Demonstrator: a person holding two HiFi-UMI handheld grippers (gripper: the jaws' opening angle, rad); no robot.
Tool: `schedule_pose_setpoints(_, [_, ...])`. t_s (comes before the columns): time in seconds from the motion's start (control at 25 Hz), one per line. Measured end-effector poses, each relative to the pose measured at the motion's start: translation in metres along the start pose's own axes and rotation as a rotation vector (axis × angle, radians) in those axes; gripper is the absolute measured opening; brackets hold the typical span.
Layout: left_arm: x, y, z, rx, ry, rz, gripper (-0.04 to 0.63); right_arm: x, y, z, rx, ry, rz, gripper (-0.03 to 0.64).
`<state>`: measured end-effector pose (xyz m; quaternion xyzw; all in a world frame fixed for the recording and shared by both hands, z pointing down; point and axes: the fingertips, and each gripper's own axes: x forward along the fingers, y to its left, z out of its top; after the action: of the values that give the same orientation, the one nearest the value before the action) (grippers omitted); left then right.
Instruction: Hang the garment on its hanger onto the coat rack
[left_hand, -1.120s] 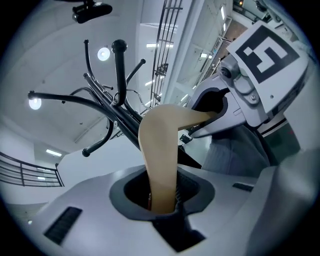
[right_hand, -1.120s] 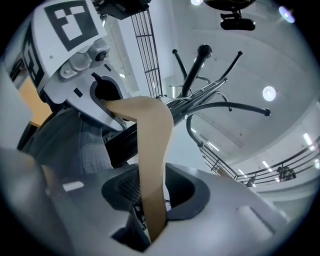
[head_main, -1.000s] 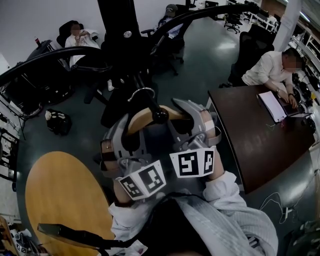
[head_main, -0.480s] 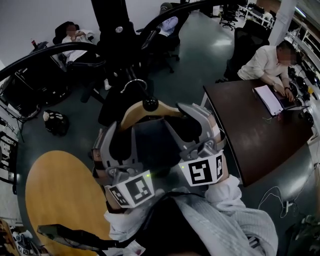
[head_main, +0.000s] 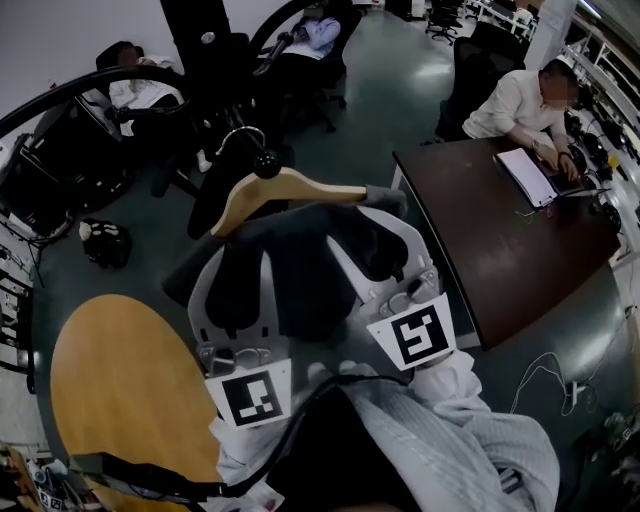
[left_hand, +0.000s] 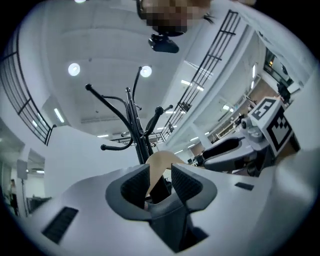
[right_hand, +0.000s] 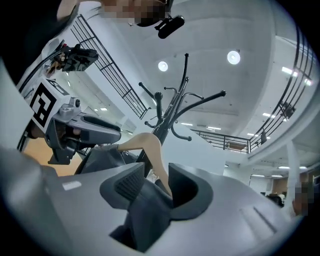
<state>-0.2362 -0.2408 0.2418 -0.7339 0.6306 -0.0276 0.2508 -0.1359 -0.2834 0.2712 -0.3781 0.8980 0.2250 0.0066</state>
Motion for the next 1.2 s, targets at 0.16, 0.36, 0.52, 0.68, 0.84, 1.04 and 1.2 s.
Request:
schedule_pose_setpoints(0.16, [-0.003, -0.002, -0.001, -0.264, -0.023, 0.007, 0.132, -0.007, 0.008, 0.001, 0.042, 0.009, 0.003, 0.108])
schedule_pose_setpoints(0.36, [-0.005, -0.017, -0.006, -0.421, 0.01, -0.006, 0.021, -0.013, 0.026, -0.004, 0.009, 0.053, 0.048, 0.003])
schedule_pose_setpoints(0.52, [-0.002, -0.033, -0.004, -0.433, 0.024, -0.043, 0.005, -0.017, 0.025, 0.001, 0.052, 0.022, 0.039, 0.002])
schedule_pose_setpoints(0.68, [0.004, -0.045, -0.005, -0.394, 0.042, -0.058, 0.005, -0.019, 0.017, -0.003, 0.077, 0.027, 0.026, 0.002])
schedule_pose_setpoints(0.84, [0.007, -0.052, -0.007, -0.369, 0.053, -0.085, 0.005, -0.021, 0.012, -0.009, 0.109, 0.039, 0.023, 0.002])
schedule_pose_setpoints(1.04, [0.009, -0.061, -0.012, -0.341, 0.075, -0.131, 0.005, -0.02, 0.011, -0.012, 0.124, 0.034, 0.034, 0.002])
schedule_pose_setpoints(1.2, [0.012, -0.062, -0.013, -0.329, 0.083, -0.137, 0.005, -0.018, 0.009, -0.013, 0.109, 0.039, 0.041, 0.002])
